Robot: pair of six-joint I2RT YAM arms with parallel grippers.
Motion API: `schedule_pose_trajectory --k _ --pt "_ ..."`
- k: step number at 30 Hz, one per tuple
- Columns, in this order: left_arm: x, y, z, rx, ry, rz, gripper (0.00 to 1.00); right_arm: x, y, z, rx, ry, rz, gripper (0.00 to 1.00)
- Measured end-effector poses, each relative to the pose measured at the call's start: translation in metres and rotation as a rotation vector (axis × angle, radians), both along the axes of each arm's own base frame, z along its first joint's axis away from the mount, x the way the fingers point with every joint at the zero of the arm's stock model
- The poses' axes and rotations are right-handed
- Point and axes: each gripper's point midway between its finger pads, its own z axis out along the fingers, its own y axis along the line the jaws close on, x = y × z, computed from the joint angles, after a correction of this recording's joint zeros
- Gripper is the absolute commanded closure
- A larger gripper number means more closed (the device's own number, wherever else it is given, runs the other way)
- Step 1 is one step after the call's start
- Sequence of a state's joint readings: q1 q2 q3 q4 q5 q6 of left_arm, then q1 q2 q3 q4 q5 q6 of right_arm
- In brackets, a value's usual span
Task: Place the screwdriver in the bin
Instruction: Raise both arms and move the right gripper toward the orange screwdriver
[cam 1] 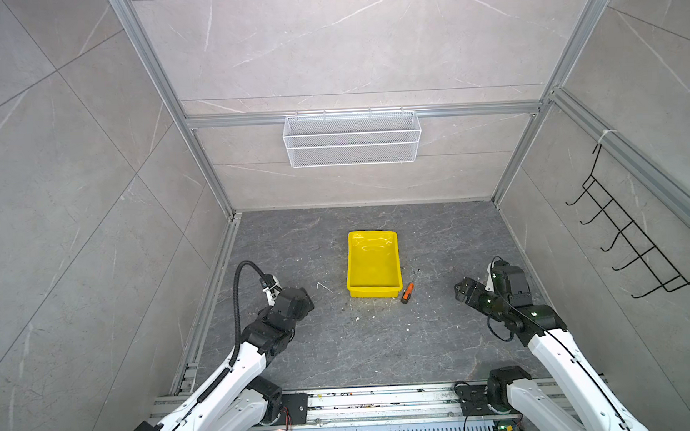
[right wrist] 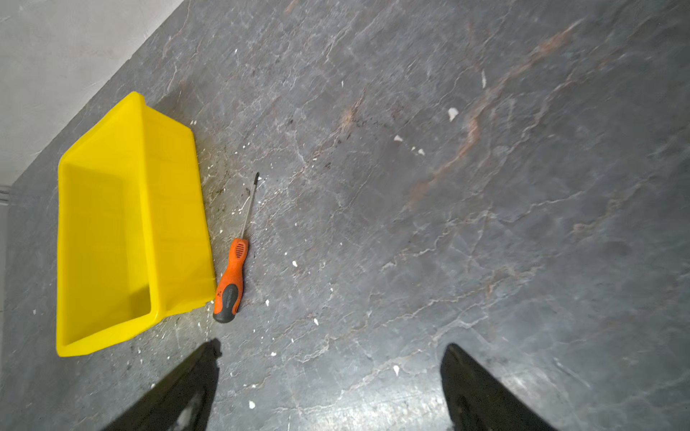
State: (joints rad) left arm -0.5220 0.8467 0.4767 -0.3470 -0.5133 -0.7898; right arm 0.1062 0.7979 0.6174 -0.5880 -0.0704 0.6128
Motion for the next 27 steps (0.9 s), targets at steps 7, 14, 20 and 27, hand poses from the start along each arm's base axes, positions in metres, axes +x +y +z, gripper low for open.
schedule_pose_trajectory --k 7,14,20,27 --pt "-0.001 -0.016 -0.023 0.144 0.133 -0.12 0.0 -0.014 0.033 -0.014 0.26 0.01 0.01 0.11" --pt "0.003 -0.051 -0.043 0.232 0.194 -0.314 0.0 -0.025 0.047 0.003 0.368 -0.032 0.022 0.18" --pt "0.001 -0.053 -0.037 0.237 0.174 -0.346 0.0 -0.025 0.046 -0.015 0.327 0.062 0.025 0.32" --pt "-0.005 -0.049 -0.016 0.173 0.052 -0.339 0.0 -0.012 0.063 -0.051 0.289 0.218 0.045 0.33"
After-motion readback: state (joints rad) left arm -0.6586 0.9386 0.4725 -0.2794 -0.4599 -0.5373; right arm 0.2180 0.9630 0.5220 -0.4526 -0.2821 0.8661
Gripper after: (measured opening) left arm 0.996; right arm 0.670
